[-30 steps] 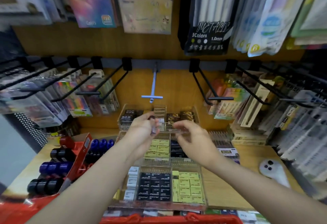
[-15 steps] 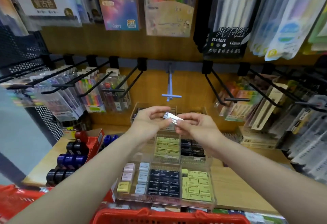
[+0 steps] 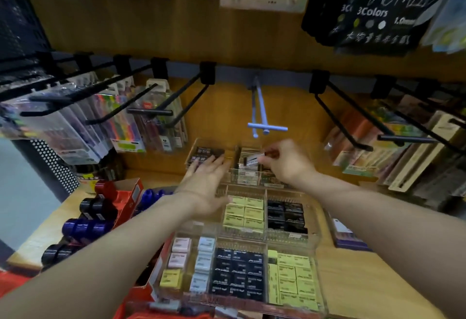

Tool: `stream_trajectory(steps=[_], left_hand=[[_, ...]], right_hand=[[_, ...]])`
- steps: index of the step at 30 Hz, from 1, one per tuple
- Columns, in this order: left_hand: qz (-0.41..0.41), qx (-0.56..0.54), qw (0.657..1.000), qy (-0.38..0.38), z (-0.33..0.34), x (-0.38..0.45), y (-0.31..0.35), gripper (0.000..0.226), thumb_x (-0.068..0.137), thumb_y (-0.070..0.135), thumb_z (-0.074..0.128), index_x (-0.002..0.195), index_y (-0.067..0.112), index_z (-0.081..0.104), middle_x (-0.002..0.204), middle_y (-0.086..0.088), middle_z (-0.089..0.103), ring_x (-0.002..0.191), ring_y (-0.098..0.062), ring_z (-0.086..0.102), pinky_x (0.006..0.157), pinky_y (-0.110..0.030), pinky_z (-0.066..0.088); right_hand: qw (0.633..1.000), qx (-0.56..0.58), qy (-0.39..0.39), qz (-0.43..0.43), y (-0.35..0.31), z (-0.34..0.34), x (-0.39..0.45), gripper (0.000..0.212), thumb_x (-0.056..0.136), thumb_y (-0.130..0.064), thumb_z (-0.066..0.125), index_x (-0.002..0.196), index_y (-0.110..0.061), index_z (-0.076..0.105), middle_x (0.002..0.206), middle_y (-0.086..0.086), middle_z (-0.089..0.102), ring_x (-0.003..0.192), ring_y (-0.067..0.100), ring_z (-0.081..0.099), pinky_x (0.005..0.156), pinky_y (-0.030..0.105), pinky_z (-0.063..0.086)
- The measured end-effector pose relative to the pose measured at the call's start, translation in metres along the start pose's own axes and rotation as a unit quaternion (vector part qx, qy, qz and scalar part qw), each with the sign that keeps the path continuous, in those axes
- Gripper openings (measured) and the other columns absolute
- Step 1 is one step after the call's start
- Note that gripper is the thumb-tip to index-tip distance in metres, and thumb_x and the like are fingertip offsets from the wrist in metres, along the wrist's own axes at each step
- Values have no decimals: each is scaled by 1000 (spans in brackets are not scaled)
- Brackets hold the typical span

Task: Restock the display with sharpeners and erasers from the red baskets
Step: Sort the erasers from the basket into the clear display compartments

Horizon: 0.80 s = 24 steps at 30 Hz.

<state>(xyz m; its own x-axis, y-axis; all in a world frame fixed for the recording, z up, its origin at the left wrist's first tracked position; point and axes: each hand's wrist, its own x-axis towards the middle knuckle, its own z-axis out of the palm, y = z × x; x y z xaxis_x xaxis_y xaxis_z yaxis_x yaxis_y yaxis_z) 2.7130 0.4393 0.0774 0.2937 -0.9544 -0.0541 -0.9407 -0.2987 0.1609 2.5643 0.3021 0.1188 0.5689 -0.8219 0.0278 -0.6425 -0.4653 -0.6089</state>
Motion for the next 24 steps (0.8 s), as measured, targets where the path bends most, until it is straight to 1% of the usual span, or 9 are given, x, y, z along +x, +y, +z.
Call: stream_trajectory(steps=[2, 4, 6, 9, 14, 17, 20, 22, 24], left_hand=[[12, -4, 1000, 4, 5, 0, -3, 87, 92, 54, 56, 157, 28, 5, 165, 7, -2, 151, -12, -5, 122, -41, -8], [12, -14, 1000, 5, 5, 1, -3, 89, 91, 54, 57, 157, 28, 5, 165, 7, -1, 151, -13, -6, 122, -41, -9], [11, -17, 1000, 5, 4, 3, -2, 89, 90, 54, 58, 157, 28, 5, 165, 7, 0, 151, -13, -6, 122, -40, -10], [10, -21, 1000, 2, 3, 3, -3, 89, 90, 53, 59, 157, 29, 4, 165, 7, -2, 151, -12, -7, 120, -39, -12], [16, -12, 1000, -23, 3, 0, -2, 90, 89, 49, 61, 152, 47, -3, 165, 5, -8, 151, -14, -12, 120, -41, -15], [5, -14, 1000, -18, 1, 2, 2, 82, 88, 47, 62, 150, 50, 8, 165, 3, 4, 151, -17, -3, 122, -45, -9], [-19, -12, 1000, -1, 0, 6, 9, 75, 87, 48, 63, 148, 48, 18, 162, 1, 18, 150, -20, 8, 122, -48, -4], [-37, -9, 999, 0, 0, 9, 14, 73, 87, 48, 63, 147, 47, 22, 160, 0, 23, 149, -22, 12, 122, -49, -3], [-53, -14, 998, -13, -3, 11, 18, 73, 87, 47, 63, 147, 44, 23, 160, -2, 23, 149, -24, 13, 122, -50, -2]], right_hand=[[1000, -11, -5, -14, -3, 10, -1, 34, 91, -33, 68, 120, -16, 68, 114, 3, 69, 98, 19, 64, 81, 28, 49], [999, -38, 1, -23, -5, 19, -4, 33, 91, -34, 67, 121, -20, 67, 118, 3, 69, 106, 21, 63, 95, 36, 50], [995, -94, 14, -35, -4, 24, -7, 33, 93, -37, 63, 124, -24, 65, 124, 3, 66, 117, 25, 57, 103, 43, 44], [985, -165, 10, -52, -5, 23, -10, 31, 97, -40, 54, 124, -29, 64, 135, 6, 54, 132, 29, 39, 109, 46, 30], [962, -249, -56, -96, -5, 23, -18, 38, 103, -45, 34, 136, -38, 53, 147, 7, 31, 138, 32, 21, 110, 55, 20], [951, -263, 9, -160, 4, 24, -30, 38, 100, -41, 41, 135, -35, 54, 148, 6, 33, 135, 27, 25, 106, 55, 23], [955, -268, 10, -129, 11, 24, -36, 39, 97, -35, 44, 134, -36, 54, 147, 4, 34, 136, 28, 24, 107, 57, 21], [965, -244, -1, -91, 10, 25, -37, 41, 96, -32, 46, 137, -38, 51, 146, 4, 35, 137, 30, 23, 107, 57, 21], [963, -254, -4, -87, 5, 25, -36, 41, 96, -31, 48, 136, -39, 52, 144, 5, 36, 135, 30, 24, 105, 55, 23]])
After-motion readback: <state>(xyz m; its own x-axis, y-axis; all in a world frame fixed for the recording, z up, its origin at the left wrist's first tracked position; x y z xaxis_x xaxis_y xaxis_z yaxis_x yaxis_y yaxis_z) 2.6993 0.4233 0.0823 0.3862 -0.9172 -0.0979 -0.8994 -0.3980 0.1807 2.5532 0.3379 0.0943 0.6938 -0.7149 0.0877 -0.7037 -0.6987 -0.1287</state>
